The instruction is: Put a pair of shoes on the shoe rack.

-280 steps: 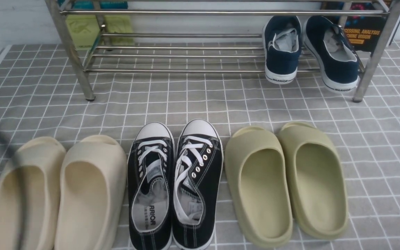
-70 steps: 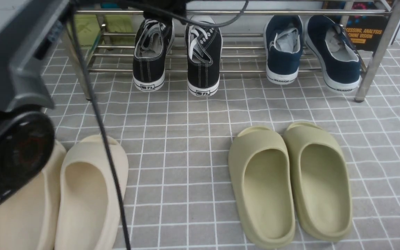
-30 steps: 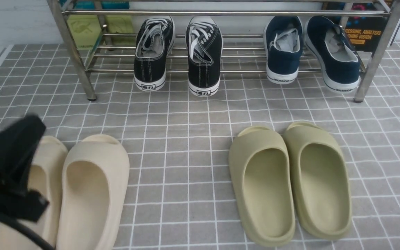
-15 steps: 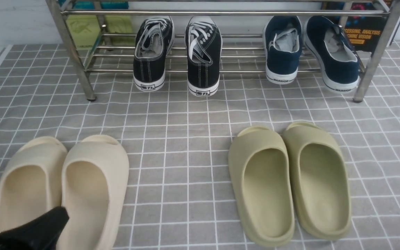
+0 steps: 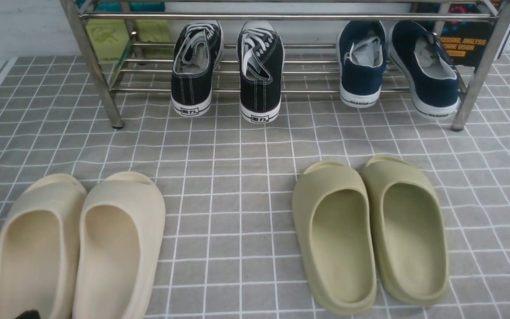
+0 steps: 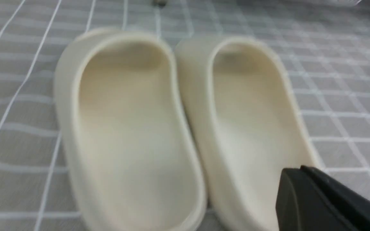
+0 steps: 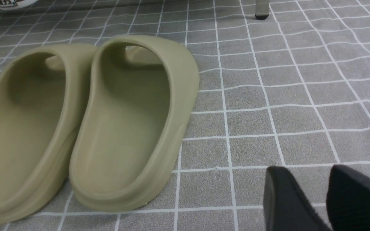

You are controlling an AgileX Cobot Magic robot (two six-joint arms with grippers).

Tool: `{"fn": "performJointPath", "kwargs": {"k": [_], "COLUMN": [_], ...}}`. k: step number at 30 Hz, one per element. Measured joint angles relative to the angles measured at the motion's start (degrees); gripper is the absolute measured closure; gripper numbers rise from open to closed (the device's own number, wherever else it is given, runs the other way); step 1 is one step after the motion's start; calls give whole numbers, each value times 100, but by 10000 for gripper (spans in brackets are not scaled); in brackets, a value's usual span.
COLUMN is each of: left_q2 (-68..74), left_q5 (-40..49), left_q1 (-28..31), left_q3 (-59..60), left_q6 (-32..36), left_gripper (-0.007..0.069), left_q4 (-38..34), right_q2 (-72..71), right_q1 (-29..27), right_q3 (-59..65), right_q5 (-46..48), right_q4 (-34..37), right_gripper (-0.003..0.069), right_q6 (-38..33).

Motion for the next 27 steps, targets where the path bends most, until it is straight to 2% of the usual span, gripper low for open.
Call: {"fn": "performJointPath", "kwargs": {"k": [27], "left_q2": [0], "left_q5": [41], "left_q1": [50], "left_q3": [0], "left_q6": [-26], "left_gripper": [638], "left_q4": [90], "right_q2": [0], "right_q1": [0], "right_q3": [0], "right_q5": [0], "right_q4": [-6], "right_gripper": [419], "right_q6": [0]}}
